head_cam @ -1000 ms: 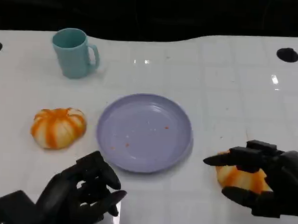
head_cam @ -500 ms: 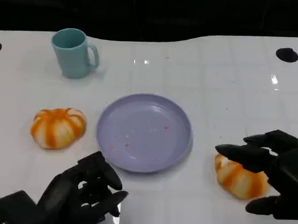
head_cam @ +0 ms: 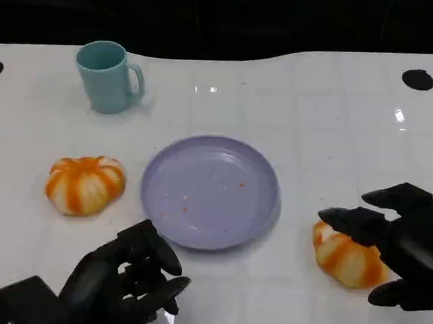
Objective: Grasp the bread from the table and place it into the plate.
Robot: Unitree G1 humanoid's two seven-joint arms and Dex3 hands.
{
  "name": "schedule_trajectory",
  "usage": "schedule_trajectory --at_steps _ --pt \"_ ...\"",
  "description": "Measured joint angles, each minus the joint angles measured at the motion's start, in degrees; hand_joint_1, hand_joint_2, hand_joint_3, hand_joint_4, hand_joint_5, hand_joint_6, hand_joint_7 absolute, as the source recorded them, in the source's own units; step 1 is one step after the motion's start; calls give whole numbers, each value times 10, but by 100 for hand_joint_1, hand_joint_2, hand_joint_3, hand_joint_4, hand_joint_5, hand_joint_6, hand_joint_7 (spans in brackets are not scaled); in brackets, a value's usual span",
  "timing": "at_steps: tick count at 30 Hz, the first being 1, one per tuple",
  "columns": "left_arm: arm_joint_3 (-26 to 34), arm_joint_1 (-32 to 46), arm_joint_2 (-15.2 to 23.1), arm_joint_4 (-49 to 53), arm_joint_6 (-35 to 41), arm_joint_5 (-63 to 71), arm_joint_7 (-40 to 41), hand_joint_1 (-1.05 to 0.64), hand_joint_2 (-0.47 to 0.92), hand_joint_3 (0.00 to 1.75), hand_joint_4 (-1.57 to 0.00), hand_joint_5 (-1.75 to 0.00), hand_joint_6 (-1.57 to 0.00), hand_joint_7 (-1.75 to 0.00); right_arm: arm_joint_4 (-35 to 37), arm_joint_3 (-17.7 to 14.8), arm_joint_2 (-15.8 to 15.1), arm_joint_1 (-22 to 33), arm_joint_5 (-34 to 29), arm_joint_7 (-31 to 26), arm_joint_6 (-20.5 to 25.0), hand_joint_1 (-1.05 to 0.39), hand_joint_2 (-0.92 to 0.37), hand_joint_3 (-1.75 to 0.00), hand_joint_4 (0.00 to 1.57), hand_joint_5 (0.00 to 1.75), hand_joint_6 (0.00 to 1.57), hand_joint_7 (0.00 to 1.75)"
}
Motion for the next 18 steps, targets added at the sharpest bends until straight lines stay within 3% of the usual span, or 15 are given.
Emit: schedule_trajectory --at_steps 8,18 --pt "-2 0 -1 -1 0 0 0 -62 92 18 -65 -175 -52 -164 70 35 17 -39 -31 -16 20 -42 -72 -1 11 36 36 0" --pt "-3 2 -1 -8 3 1 0 -61 92 18 -65 -175 -52 -163 145 71 18 -86 -45 -14 45 -41 -77 -1 17 32 46 3"
